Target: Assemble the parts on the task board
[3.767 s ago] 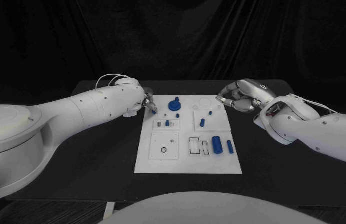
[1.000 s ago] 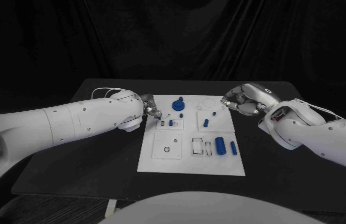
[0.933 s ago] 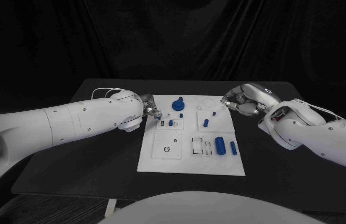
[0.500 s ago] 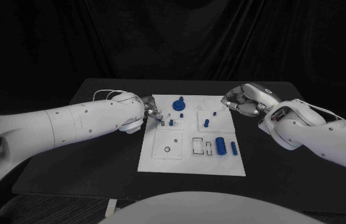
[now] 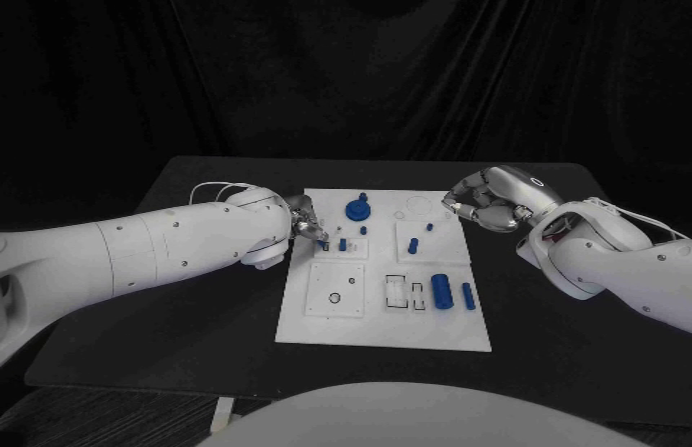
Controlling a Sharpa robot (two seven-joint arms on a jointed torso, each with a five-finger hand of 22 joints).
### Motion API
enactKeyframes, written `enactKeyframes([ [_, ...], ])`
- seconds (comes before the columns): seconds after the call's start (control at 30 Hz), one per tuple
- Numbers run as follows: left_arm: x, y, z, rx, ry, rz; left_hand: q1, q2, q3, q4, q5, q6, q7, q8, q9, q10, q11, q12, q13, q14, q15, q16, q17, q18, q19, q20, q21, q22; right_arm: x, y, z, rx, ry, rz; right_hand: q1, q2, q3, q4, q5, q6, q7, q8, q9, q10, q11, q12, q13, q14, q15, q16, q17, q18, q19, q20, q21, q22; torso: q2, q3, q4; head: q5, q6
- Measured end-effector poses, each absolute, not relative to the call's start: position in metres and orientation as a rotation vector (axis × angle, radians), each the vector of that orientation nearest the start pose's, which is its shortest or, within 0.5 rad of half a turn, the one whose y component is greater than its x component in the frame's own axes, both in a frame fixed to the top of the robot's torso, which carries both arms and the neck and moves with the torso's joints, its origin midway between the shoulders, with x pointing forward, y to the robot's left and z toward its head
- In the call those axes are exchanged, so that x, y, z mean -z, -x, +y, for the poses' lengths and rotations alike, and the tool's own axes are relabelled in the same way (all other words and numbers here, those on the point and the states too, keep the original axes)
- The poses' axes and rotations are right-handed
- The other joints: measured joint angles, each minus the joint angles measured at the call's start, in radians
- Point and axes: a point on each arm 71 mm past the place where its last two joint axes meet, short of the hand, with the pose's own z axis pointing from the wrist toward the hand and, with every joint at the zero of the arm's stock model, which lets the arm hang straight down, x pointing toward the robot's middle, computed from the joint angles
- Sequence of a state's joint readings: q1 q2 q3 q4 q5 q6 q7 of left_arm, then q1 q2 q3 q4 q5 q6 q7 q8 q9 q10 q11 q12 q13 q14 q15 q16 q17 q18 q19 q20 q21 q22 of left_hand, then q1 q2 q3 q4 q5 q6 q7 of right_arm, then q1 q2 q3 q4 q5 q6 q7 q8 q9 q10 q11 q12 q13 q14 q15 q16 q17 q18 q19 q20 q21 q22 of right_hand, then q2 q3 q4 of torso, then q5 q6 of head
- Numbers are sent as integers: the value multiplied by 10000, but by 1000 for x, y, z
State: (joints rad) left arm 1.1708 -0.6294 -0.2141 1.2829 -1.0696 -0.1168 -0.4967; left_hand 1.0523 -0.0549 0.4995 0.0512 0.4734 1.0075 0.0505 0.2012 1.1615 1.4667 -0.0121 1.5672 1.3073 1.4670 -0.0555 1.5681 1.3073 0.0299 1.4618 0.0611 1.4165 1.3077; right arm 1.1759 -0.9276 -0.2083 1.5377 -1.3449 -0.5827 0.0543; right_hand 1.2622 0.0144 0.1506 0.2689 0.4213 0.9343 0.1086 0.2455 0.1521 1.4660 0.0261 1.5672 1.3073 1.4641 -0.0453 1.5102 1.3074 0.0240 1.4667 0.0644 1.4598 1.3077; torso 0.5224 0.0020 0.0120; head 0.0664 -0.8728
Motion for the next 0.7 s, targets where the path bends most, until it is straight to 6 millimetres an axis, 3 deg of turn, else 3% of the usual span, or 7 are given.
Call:
enactKeyframes([
  [0.7,303,-486,188,3078,2667,22691,-41,41,29,29,-1,-18,19,-2,-2,0,0,0,0,0,1,0,0,1,0,0,0,-2,234,-450,-239,-7135,714,15860,0,0,0,0,0,0,0,0,0,0,0,0,6,0,0,0,0,0,0,0,0,-2,-6,0,-1,6,0],
])
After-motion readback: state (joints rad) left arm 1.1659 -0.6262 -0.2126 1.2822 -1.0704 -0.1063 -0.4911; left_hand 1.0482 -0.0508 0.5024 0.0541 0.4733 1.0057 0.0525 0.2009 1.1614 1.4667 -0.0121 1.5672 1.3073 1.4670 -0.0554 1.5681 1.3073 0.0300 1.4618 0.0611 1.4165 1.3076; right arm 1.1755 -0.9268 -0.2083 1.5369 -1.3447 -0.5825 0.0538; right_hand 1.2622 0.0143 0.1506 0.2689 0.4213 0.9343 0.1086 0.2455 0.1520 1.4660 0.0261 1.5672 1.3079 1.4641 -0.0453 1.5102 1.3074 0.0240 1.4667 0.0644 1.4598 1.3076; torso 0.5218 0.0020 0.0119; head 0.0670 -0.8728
